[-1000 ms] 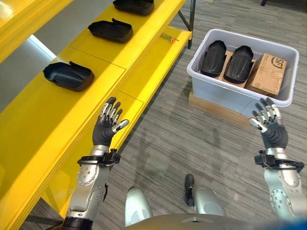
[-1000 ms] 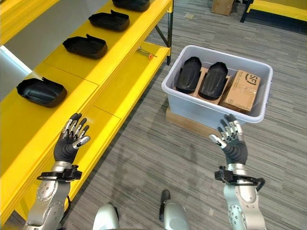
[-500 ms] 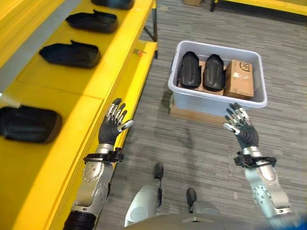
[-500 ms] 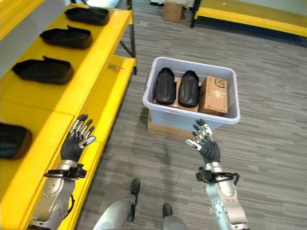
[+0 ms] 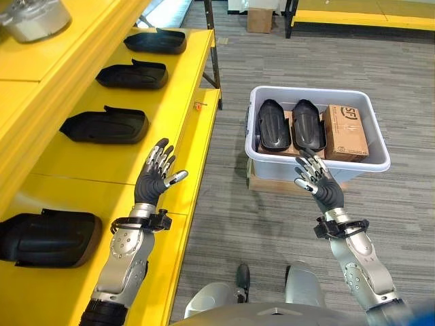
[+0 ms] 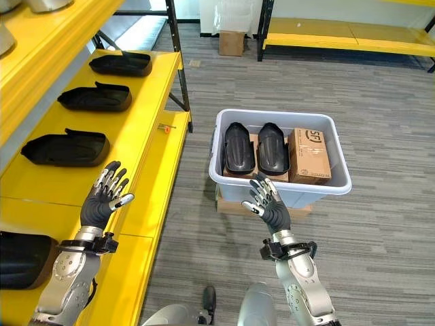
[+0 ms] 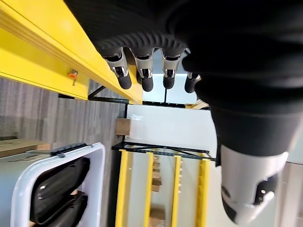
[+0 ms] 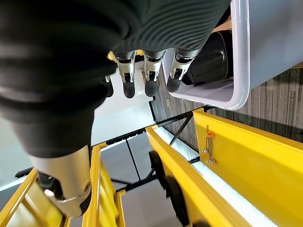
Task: Move parts from the plastic box to the shelf.
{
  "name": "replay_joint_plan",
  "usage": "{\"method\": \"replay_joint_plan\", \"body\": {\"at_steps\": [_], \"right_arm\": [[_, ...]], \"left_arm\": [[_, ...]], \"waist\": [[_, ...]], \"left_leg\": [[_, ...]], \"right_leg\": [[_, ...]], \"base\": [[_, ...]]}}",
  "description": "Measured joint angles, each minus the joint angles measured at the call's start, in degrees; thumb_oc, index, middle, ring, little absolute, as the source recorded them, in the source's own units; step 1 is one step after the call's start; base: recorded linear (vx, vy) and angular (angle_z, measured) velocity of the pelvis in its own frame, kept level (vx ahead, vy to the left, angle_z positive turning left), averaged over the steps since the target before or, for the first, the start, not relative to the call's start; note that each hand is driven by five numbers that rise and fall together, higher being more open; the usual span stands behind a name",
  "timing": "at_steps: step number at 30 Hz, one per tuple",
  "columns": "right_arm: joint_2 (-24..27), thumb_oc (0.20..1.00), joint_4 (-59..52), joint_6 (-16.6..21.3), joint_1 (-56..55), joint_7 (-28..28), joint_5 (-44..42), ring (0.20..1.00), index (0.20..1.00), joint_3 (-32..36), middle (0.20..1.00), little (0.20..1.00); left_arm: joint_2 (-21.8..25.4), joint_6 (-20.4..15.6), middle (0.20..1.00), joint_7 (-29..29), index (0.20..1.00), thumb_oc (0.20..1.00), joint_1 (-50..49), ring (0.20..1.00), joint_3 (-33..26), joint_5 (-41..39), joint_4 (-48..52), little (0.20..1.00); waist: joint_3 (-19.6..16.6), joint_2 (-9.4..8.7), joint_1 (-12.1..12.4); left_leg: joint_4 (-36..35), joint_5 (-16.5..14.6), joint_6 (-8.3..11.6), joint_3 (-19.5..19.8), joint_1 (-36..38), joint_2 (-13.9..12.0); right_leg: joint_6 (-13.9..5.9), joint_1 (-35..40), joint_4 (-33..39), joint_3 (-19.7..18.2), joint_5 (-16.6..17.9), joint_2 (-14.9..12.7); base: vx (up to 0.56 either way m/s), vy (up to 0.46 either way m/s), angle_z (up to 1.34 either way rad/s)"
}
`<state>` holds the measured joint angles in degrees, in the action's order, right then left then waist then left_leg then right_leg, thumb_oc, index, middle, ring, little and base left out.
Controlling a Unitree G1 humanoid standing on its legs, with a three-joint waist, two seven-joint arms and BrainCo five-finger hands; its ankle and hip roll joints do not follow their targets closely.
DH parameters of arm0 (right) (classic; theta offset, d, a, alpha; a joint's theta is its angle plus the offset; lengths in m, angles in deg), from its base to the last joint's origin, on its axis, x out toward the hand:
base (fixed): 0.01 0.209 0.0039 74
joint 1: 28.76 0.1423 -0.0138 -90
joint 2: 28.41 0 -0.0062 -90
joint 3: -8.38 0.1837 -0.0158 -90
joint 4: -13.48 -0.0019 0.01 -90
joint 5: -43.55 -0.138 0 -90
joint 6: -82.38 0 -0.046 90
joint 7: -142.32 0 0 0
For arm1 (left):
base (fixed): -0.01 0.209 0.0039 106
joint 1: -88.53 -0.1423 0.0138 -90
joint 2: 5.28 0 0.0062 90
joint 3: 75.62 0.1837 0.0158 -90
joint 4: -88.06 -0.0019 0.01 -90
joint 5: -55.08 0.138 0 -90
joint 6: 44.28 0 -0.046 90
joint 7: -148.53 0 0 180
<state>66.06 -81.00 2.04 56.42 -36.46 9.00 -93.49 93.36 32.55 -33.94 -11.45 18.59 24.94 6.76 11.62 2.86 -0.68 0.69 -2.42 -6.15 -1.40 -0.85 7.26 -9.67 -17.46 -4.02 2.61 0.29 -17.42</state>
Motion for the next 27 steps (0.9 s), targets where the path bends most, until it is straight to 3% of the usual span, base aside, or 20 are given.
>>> {"method": "replay_joint_plan", "body": {"at_steps": [1,2,4,5,6,8,10,13,16,17,18,20,21,22,23,24,25,26,27], "right_arm": [[0.0,1.000,0.1,-0.1,0.0,-0.4,0.0,1.000,1.000,0.1,1.000,1.000],[-0.1,1.000,0.2,-0.2,0.4,-0.5,1.0,1.000,1.000,0.0,1.000,1.000],[0.0,1.000,-0.7,-0.2,0.1,-0.6,2.3,1.000,1.000,0.6,1.000,1.000],[0.0,1.000,-0.4,-0.2,-0.4,-1.0,2.3,1.000,1.000,1.4,1.000,1.000],[0.1,1.000,-0.3,-0.2,-0.4,-1.4,2.3,1.000,1.000,1.5,1.000,1.000],[1.1,1.000,-0.3,0.0,1.5,-1.5,2.3,1.000,1.000,2.7,1.000,1.000],[1.8,1.000,0.2,0.0,2.3,-1.6,2.2,1.000,1.000,3.4,1.000,1.000],[3.1,1.000,0.6,0.1,1.9,-1.5,2.1,1.000,1.000,3.4,1.000,1.000],[3.2,1.000,0.8,0.1,0.0,-1.5,2.1,1.000,1.000,3.7,1.000,1.000],[4.6,1.000,0.8,0.1,-2.1,-1.4,2.2,1.000,1.000,4.4,1.000,1.000],[4.7,1.000,0.1,0.1,-3.5,-1.5,2.2,1.000,1.000,5.6,1.000,1.000],[4.3,1.000,-0.3,0.1,-4.7,-1.6,2.2,1.000,1.000,6.8,1.000,1.000],[4.3,1.000,-0.4,0.1,-4.6,-1.6,2.2,1.000,1.000,6.9,1.000,1.000],[4.2,1.000,-0.5,0.1,-4.4,-1.6,2.2,1.000,1.000,6.9,1.000,1.000],[4.1,1.000,0.1,0.1,-4.0,-1.5,2.2,1.000,1.000,7.4,1.000,1.000],[4.7,1.000,-0.3,0.1,-3.9,-1.6,2.2,1.000,1.000,7.4,1.000,1.000],[4.8,1.000,0.1,0.2,-3.9,-1.6,2.2,1.000,1.000,7.1,1.000,1.000],[3.9,1.000,-0.4,0.3,-4.3,-1.7,2.2,1.000,1.000,7.4,1.000,1.000],[4.4,1.000,-1.0,0.3,-4.5,-1.7,2.2,1.000,1.000,7.4,1.000,1.000]], "left_arm": [[0.0,0.1,1.000,0.0,1.000,1.000,0.0,1.000,0.0,0.0,-0.7,1.000],[-0.7,0.1,1.000,0.0,1.000,1.000,0.0,1.000,-0.8,0.4,-2.3,1.000],[-3.3,0.0,1.000,-0.3,1.000,1.000,-0.9,1.000,-2.2,0.5,-3.5,1.000],[-5.3,0.1,1.000,-0.4,1.000,1.000,-0.3,1.000,-1.9,1.6,-3.4,1.000],[-5.8,0.0,1.000,-0.3,1.000,1.000,-0.2,1.000,-1.3,2.2,-2.8,1.000],[-7.0,0.0,1.000,-0.3,1.000,1.000,0.0,1.000,-0.5,2.2,-2.9,1.000],[-7.2,0.1,1.000,-0.2,1.000,1.000,-0.5,1.000,0.2,2.1,-2.9,1.000],[-6.6,0.0,1.000,0.0,1.000,1.000,0.5,1.000,-0.3,1.2,-2.7,1.000],[-6.2,0.1,1.000,0.1,1.000,1.000,0.9,1.000,-0.3,-0.3,-2.3,1.000],[-5.9,0.1,1.000,0.7,1.000,1.000,0.2,1.000,-0.3,-0.5,-2.0,1.000],[-6.1,0.1,1.000,0.9,1.000,1.000,-0.3,1.000,-0.4,-0.6,-1.2,1.000],[-6.0,0.3,1.000,1.3,1.000,1.000,-2.6,1.000,-0.4,-0.6,-0.5,1.000],[-6.0,0.7,1.000,1.4,1.000,1.000,-2.8,1.000,-0.3,-0.7,-0.6,1.000],[-6.0,0.8,1.000,1.4,1.000,1.000,-2.6,1.000,-0.3,-0.7,-0.6,1.000],[-6.6,0.8,1.000,1.4,1.000,1.000,-2.3,1.000,-0.1,-0.7,-1.6,1.000],[-6.6,0.7,1.000,1.4,1.000,1.000,-1.8,1.000,-0.5,-0.7,-1.1,1.000],[-6.8,0.7,1.000,1.2,1.000,1.000,-1.7,1.000,-0.6,-0.7,-2.2,1.000],[-6.4,1.5,1.000,1.3,1.000,1.000,-2.1,1.000,0.3,-0.7,-2.1,1.000],[-7.5,1.4,1.000,1.4,1.000,1.000,-2.4,1.000,0.2,-0.6,-1.4,1.000]], "waist": [[-0.1,-0.94,-1.1],[0.3,-1.68,-2.0],[0.0,-2.40,-2.3],[-0.8,-3.56,-2.9],[-3.3,-5.63,-2.9],[-2.3,-2.40,-3.0],[-2.1,-1.94,-3.2],[-2.4,-1.67,-3.4],[-2.3,-1.78,-3.3],[-1.4,-3.35,-3.0],[-0.8,-4.15,-3.1],[-0.1,-5.61,-3.1],[-0.1,-5.62,-3.2],[-0.1,-5.88,-3.1],[0.6,-4.21,-2.3],[0.9,-4.02,-1.6],[1.3,-3.78,-1.6],[1.2,-4.03,-1.7],[2.0,-2.97,-1.6]], "left_leg": [[-0.2,0.1,-0.09,0.2,0.8,0.0],[-0.4,-0.9,1.14,0.3,2.6,-0.6],[-1.1,-2.7,2.77,0.1,5.9,-2.5],[-2.7,-3.3,4.81,1.9,8.9,-3.8],[-2.5,-4.8,7.20,3.6,9.0,-4.8],[-0.9,-4.3,9.27,3.6,7.6,-9.0],[1.9,-2.1,12.31,2.2,6.7,-10.9],[6.7,-1.8,13.10,2.4,4.9,-15.1],[17.9,-0.3,15.24,4.3,-0.1,-18.0],[29.3,5.9,16.69,6.7,-5.9,-18.2],[34.6,7.2,15.64,5.0,-9.5,-19.0],[35.1,5.7,15.15,0.8,-11.8,-19.3],[30.6,5.3,15.29,0.3,-12.2,-19.0],[21.5,5.3,15.04,0.5,-11.1,-18.2],[0.2,7.1,15.46,3.7,-7.9,-20.9],[-6.7,7.7,16.07,4.7,-6.4,-24.3],[-6.7,9.3,16.90,2.6,-6.7,-28.6],[-6.7,10.5,16.07,-0.2,-8.0,-27.3],[-6.4,11.9,16.67,1.7,-7.5,-26.4]], "right_leg": [[-0.14,0.6,9.4,0.0,5.8,-1.1],[-1.01,0.7,9.8,3.3,9.4,-2.0],[-0.67,2.9,9.7,7.6,12.2,-1.3],[-0.59,7.7,9.7,8.5,12.8,-0.2],[1.48,11.1,9.2,7.5,11.6,1.6],[3.42,9.8,6.6,7.3,11.3,5.2],[5.33,10.2,5.6,7.5,9.4,7.0],[7.97,10.8,4.8,7.7,4.7,11.5],[11.22,11.6,4.5,7.9,2.2,15.5],[14.76,12.1,2.3,8.3,-0.7,16.3],[15.24,12.7,2.2,8.5,-1.5,16.5],[14.50,13.6,2.1,8.7,-1.9,16.8],[13.91,14.2,2.8,8.1,-2.1,17.4],[11.83,14.6,3.9,7.5,-2.1,17.7],[2.77,13.0,-1.5,10.2,-8.7,17.9],[6.74,11.4,-6.1,12.4,-9.1,17.3],[13.17,12.3,-6.8,12.1,-9.7,18.9],[1.42,13.3,-6.1,12.3,-10.1,17.5],[-3.68,11.9,-8.8,11.3,-8.6,17.1]], "base": [[0.31,-0.281,0.02],[0.30,-0.302,-0.07],[0.30,-0.374,0.05],[0.41,-0.586,0.66],[0.27,-0.430,0.53],[0.13,-0.243,0.22],[0.13,-0.361,0.07],[0.13,-0.332,-0.11],[0.19,-0.336,-0.07],[0.23,-0.336,0.13],[0.19,-0.167,0.18],[0.16,0.022,-0.02],[0.26,0.133,-0.18],[0.31,0.223,-0.20],[0.32,0.255,-0.42],[0.19,0.166,-0.48],[0.20,0.164,-0.44],[0.20,0.183,-0.48],[0.26,0.261,-0.71]]}}
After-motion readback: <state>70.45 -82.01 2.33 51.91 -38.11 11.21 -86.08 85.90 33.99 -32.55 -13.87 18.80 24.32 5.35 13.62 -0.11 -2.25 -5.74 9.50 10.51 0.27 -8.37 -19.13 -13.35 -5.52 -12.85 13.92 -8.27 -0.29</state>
